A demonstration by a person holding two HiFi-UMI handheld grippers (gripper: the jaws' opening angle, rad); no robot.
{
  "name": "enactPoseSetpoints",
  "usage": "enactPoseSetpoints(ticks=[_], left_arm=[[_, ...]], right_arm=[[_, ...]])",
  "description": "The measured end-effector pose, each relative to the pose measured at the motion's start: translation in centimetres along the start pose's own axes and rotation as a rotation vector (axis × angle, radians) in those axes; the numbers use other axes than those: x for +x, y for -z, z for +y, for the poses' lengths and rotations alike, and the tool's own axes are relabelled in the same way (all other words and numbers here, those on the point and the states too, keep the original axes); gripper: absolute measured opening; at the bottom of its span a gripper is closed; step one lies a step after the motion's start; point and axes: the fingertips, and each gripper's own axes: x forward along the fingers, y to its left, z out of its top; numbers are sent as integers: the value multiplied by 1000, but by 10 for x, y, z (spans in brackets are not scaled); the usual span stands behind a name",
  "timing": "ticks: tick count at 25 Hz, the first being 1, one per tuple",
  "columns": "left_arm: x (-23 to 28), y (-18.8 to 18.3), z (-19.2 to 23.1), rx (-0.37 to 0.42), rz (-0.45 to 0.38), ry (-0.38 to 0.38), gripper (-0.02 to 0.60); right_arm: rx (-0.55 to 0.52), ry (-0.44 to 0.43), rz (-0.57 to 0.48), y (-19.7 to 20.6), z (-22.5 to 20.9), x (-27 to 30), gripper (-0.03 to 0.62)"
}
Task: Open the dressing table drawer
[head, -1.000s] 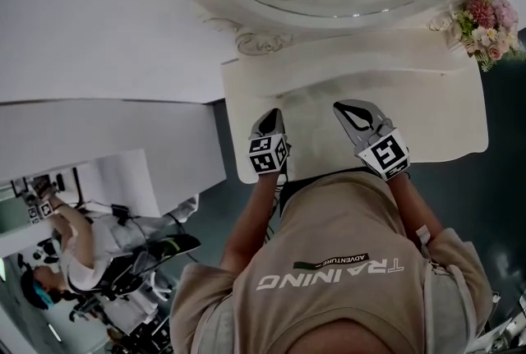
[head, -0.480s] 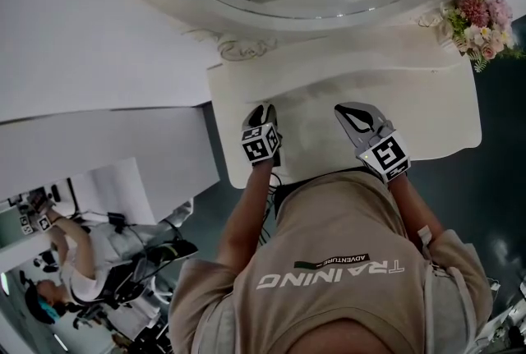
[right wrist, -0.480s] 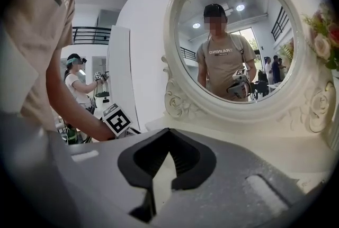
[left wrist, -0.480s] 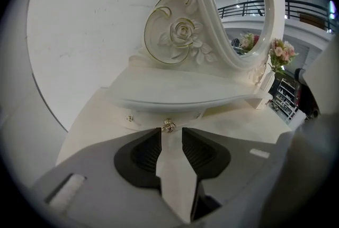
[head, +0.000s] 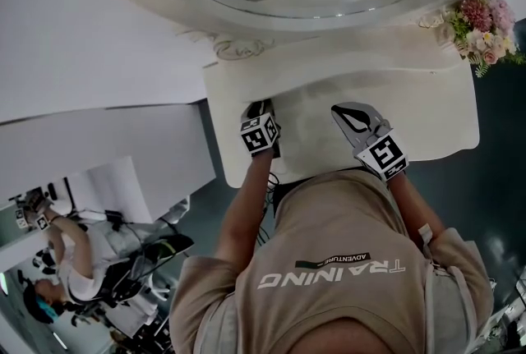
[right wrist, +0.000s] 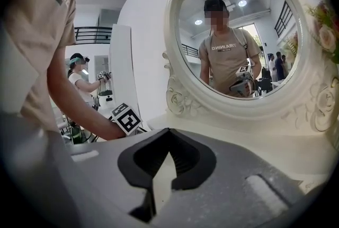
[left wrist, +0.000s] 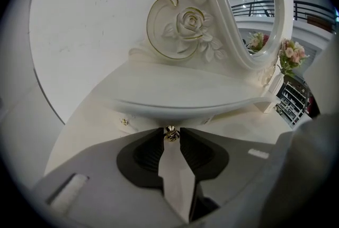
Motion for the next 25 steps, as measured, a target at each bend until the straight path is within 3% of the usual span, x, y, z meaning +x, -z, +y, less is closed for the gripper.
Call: enactPoseSetpoints(ticks=[25], left_arm=[[-18,25,-10,33,35,11,112]], right_arm=[[18,36,-4,1,-4,-1,3]])
